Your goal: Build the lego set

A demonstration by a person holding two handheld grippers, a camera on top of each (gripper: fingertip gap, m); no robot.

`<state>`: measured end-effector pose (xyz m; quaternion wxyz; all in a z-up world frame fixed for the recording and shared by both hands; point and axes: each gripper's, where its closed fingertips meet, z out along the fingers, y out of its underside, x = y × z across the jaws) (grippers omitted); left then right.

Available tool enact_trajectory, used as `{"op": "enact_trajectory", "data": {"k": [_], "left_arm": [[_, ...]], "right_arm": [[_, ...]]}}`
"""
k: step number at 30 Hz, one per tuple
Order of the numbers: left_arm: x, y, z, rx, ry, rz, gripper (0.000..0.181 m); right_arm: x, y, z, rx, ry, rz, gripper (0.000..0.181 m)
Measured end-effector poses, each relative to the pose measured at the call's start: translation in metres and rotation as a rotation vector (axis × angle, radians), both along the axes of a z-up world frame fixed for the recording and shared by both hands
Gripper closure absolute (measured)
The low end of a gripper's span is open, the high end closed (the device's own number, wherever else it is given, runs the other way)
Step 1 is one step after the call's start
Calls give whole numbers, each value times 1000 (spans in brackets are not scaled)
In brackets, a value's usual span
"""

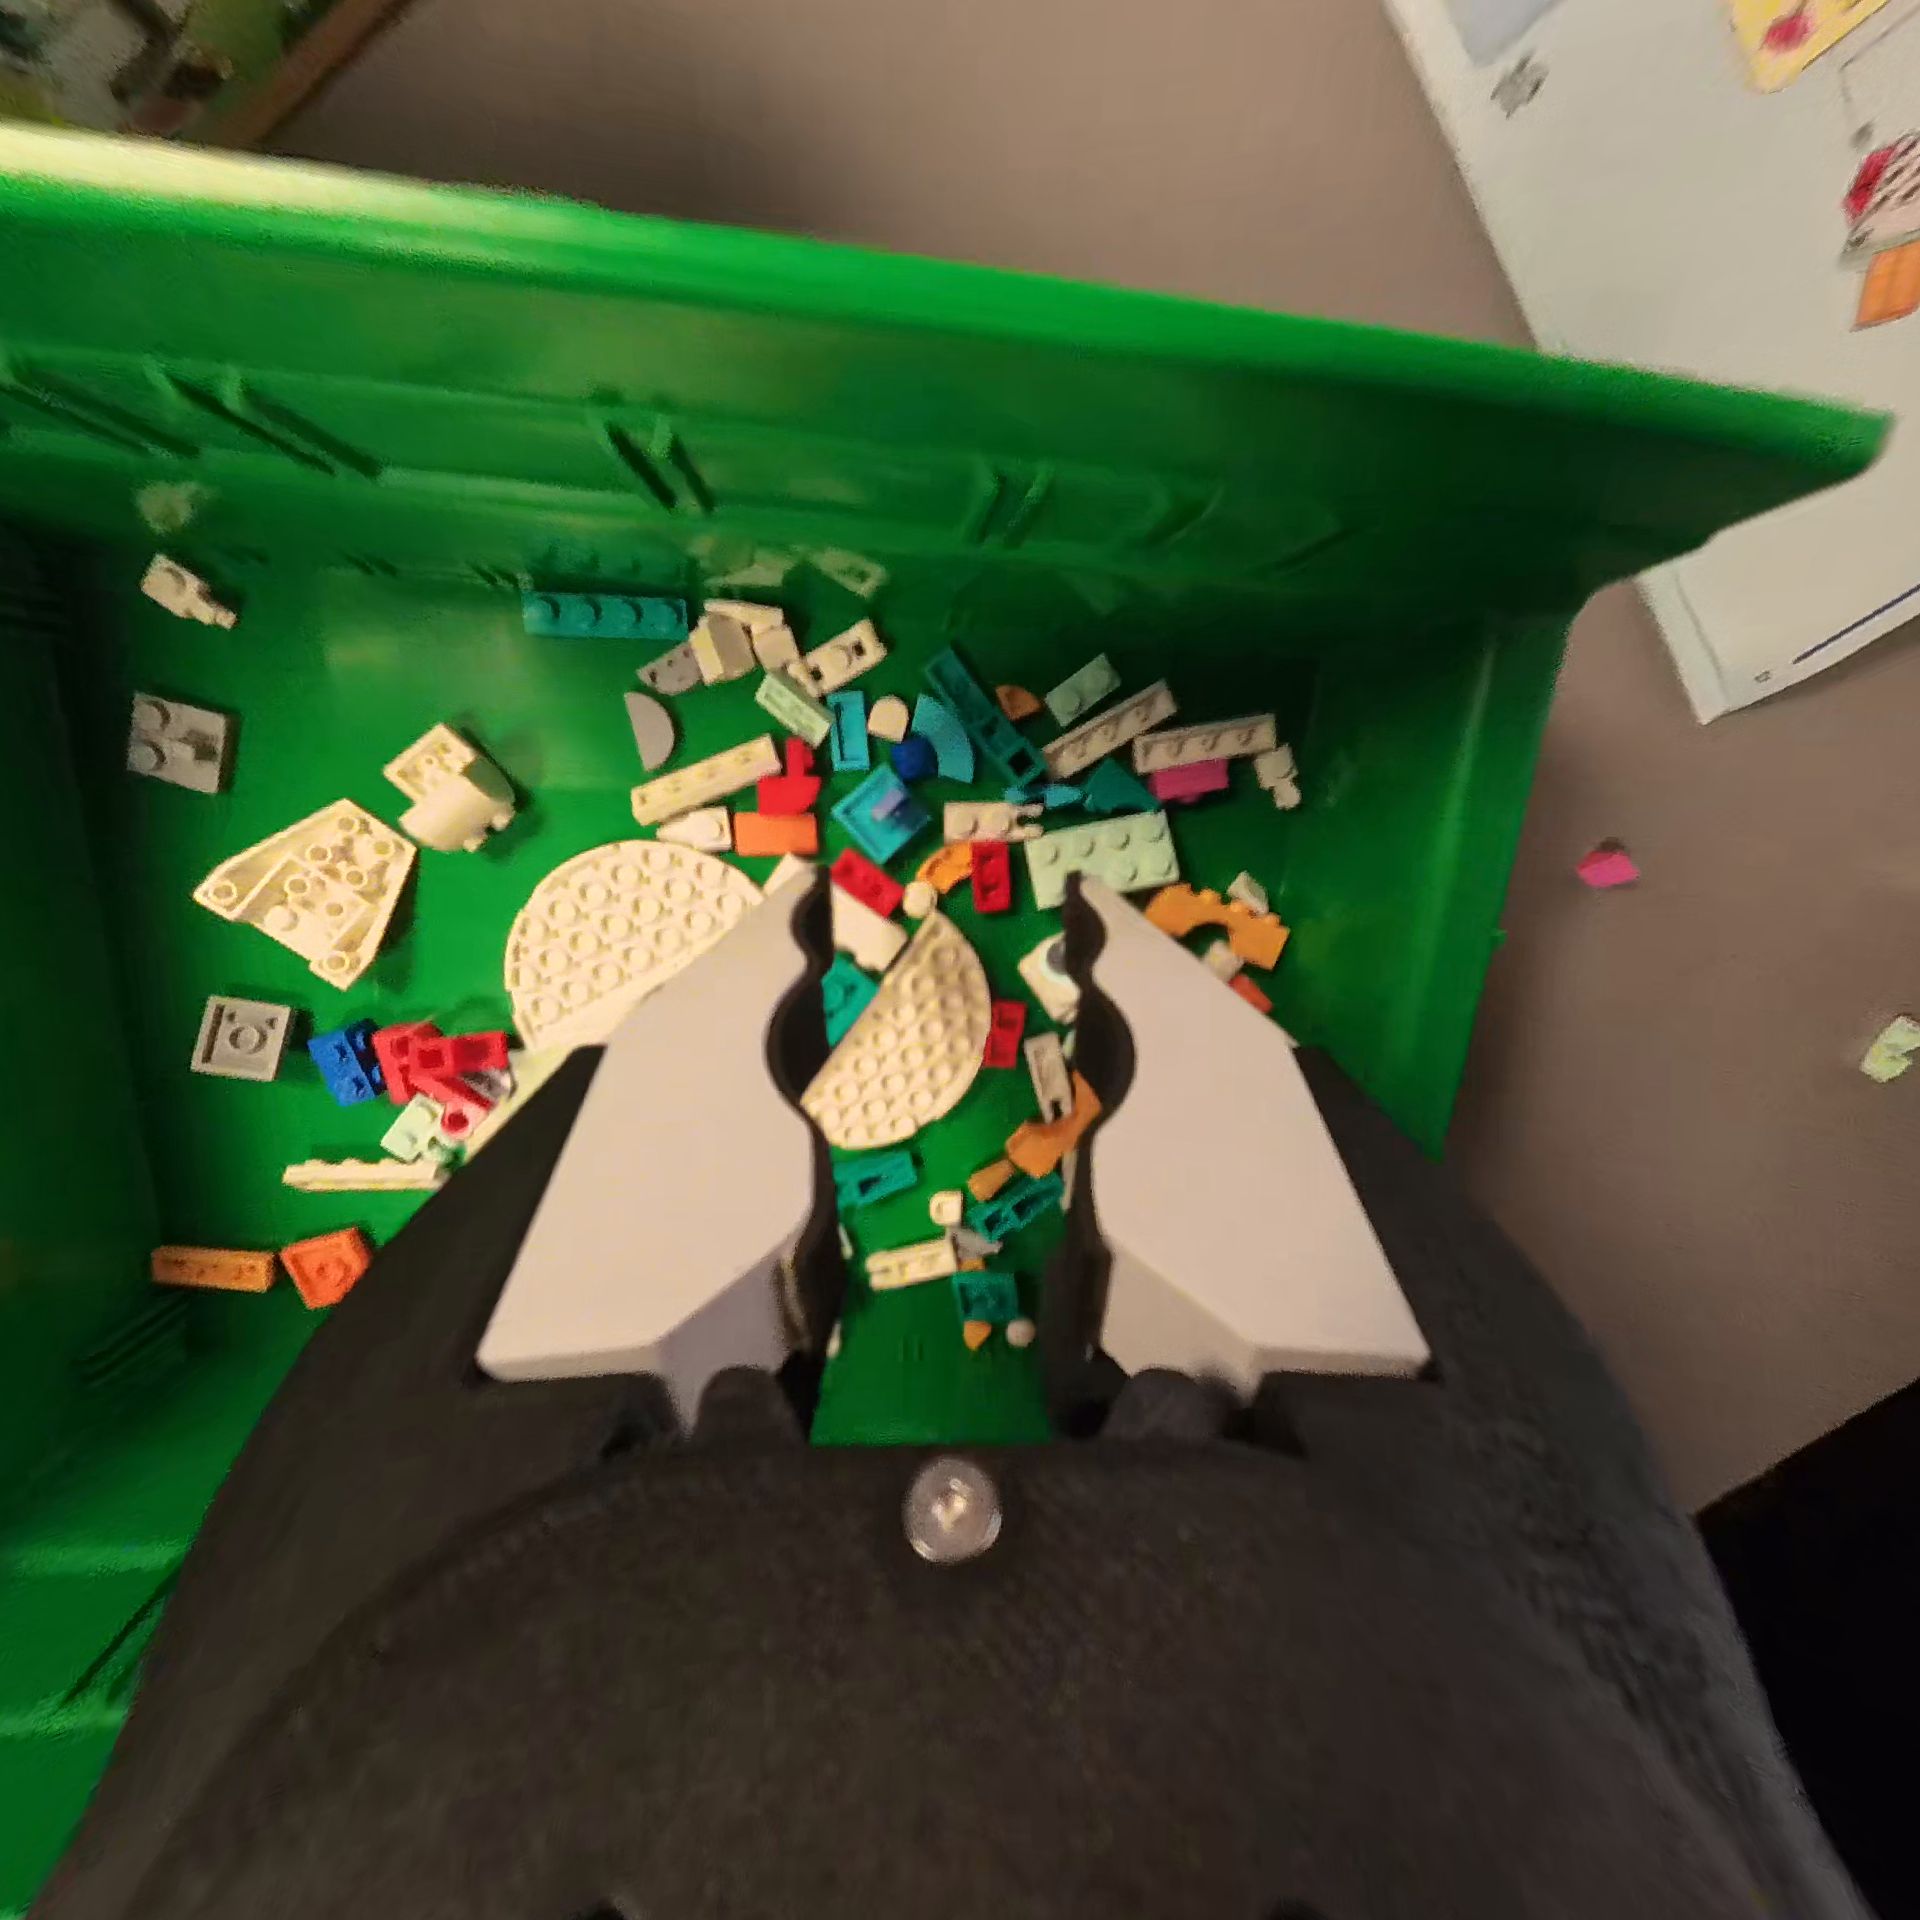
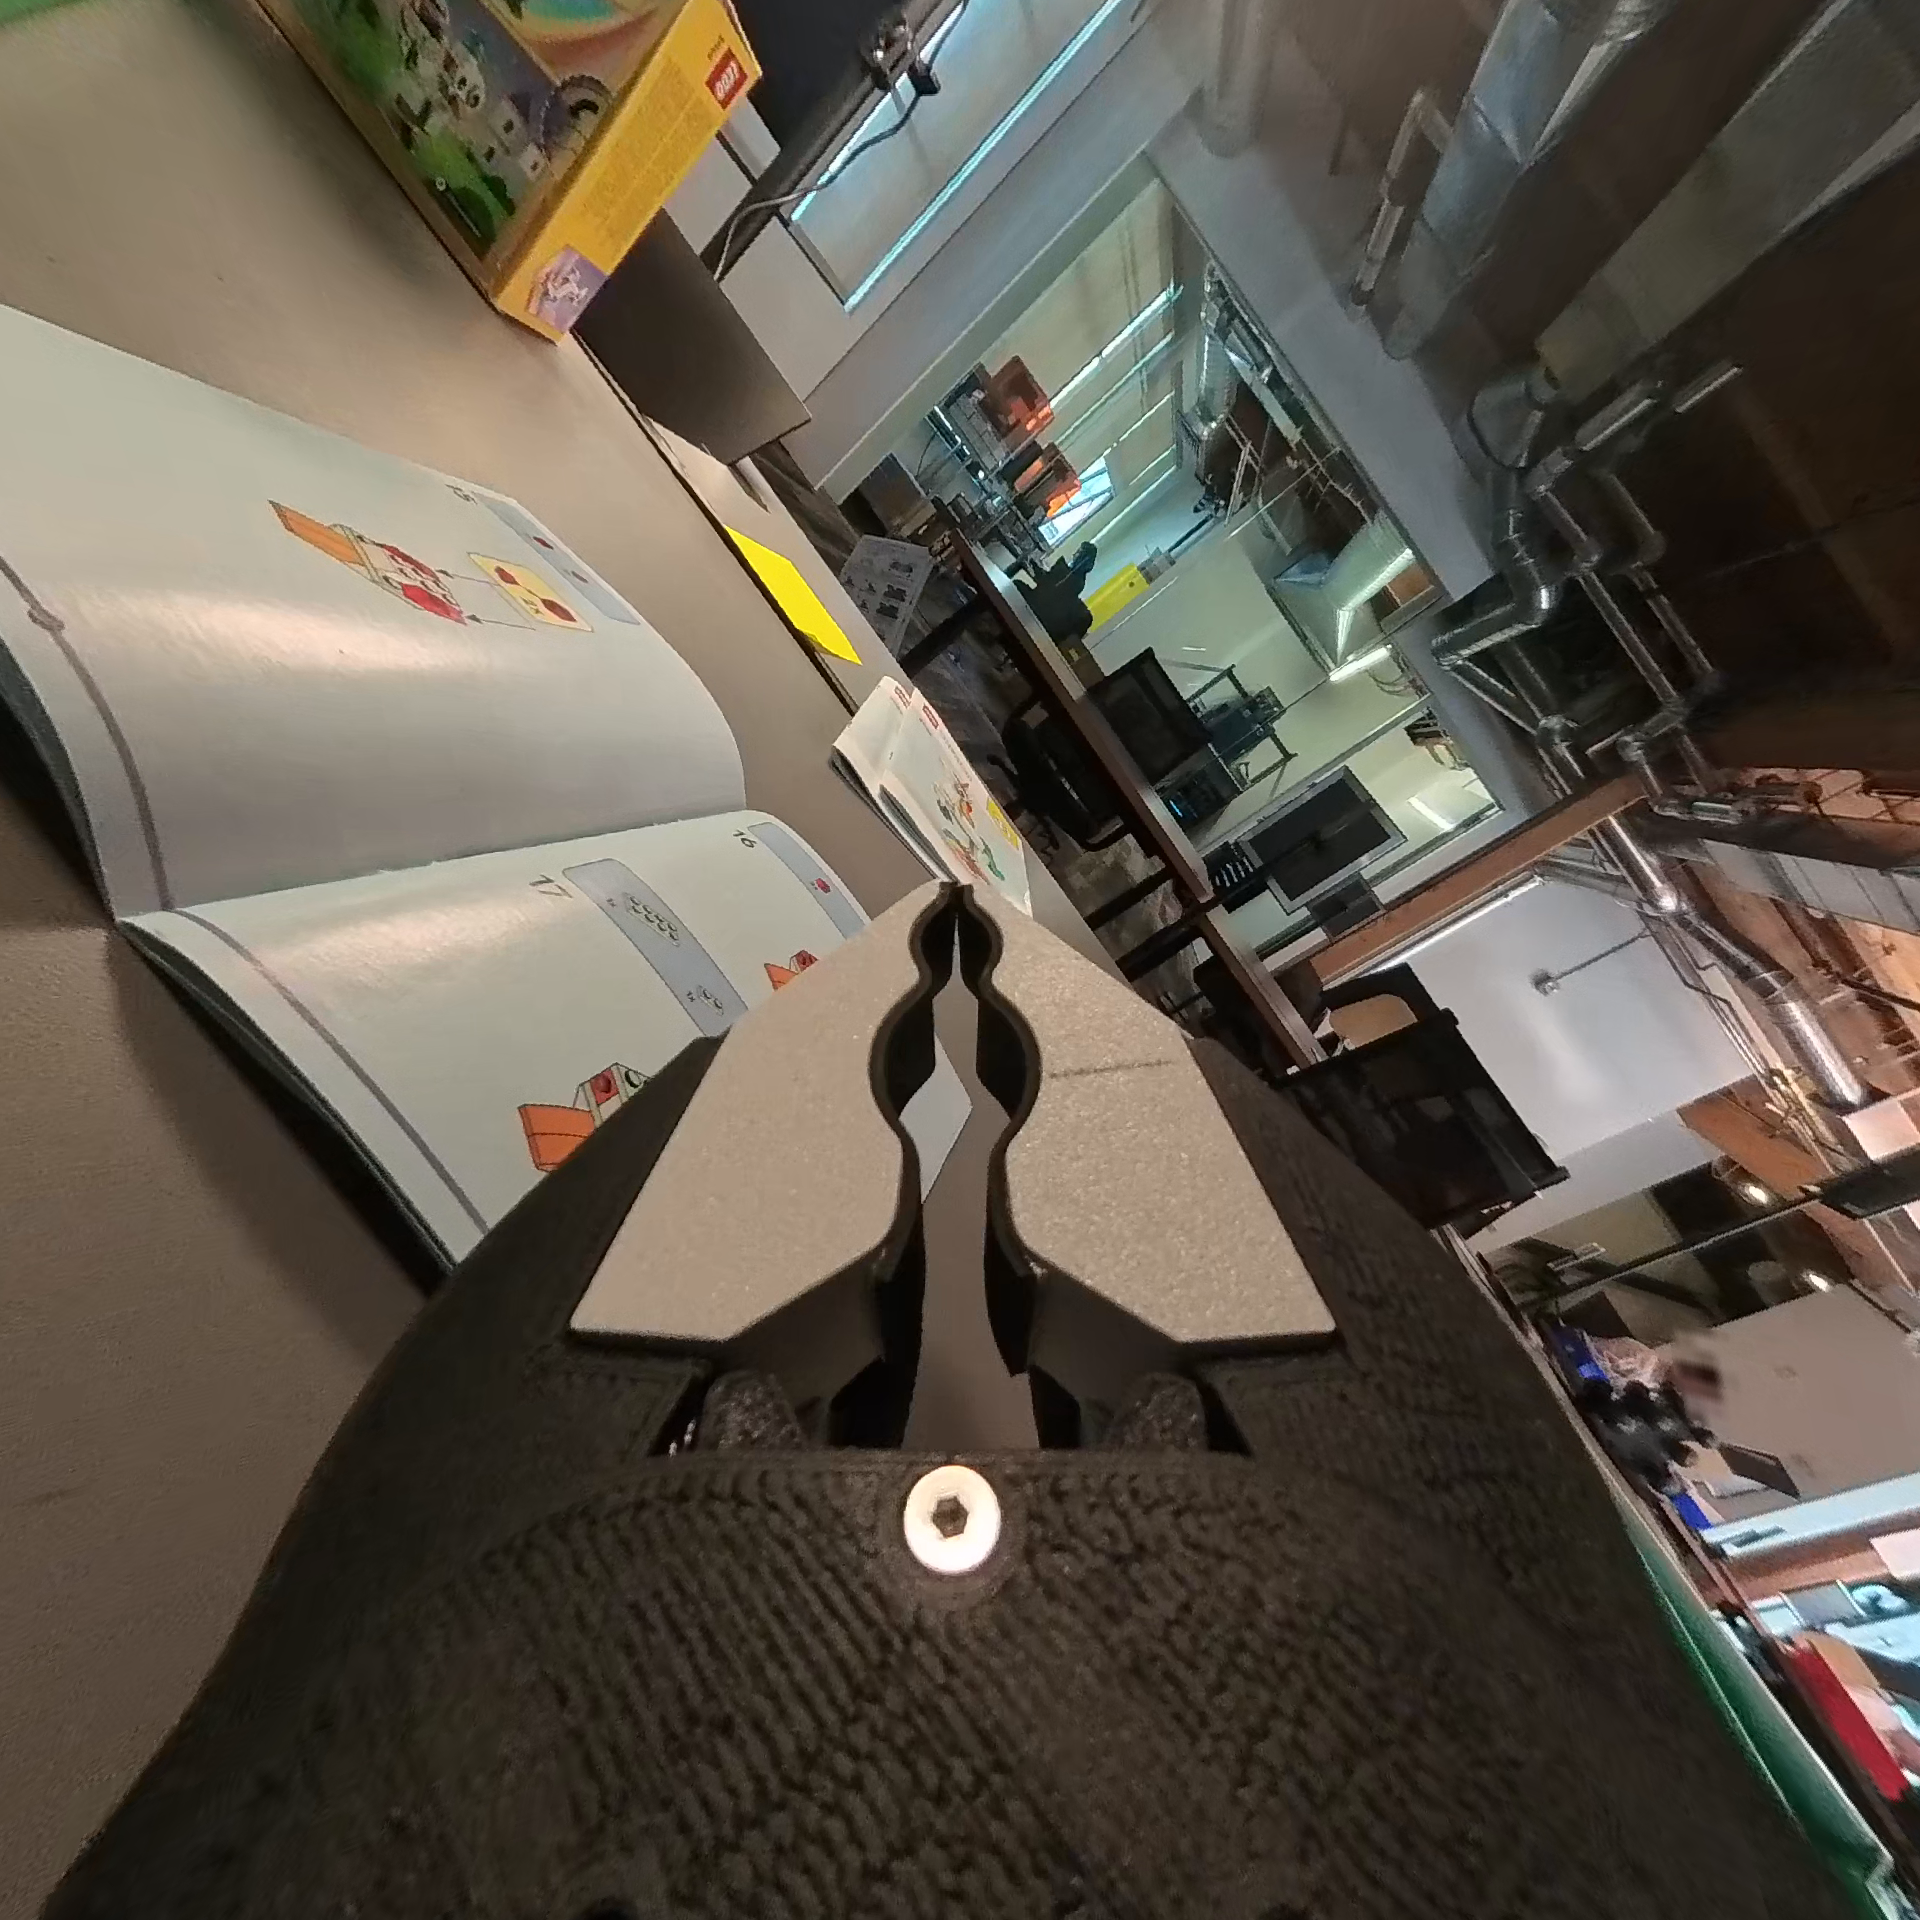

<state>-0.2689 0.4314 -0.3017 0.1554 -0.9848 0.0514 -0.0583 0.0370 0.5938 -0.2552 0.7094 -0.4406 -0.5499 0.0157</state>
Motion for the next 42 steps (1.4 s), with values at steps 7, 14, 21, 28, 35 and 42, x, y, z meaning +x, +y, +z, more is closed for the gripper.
{"op": "enact_trajectory", "data": {"k": [7,14,21,28,35,42], "left_arm": [[14,-5,-2,4,39,-203,130],[34,16,2,176,-9,-482,155],[52,13,-2,148,-122,-675,168],[53,-16,-2,73,-135,-817,177],[62,-59,-21,-37,-134,-960,171],[48,-56,-29,-34,-32,-954,169]], "right_arm": [[-2,-2,-3,10,-26,2,181],[-4,2,-10,74,-100,-40,181],[-7,4,-15,161,-177,-82,181],[-7,8,-19,178,-217,-114,181],[-8,9,-24,189,-258,-124,181],[-8,10,-25,189,-262,-128,181]]}}
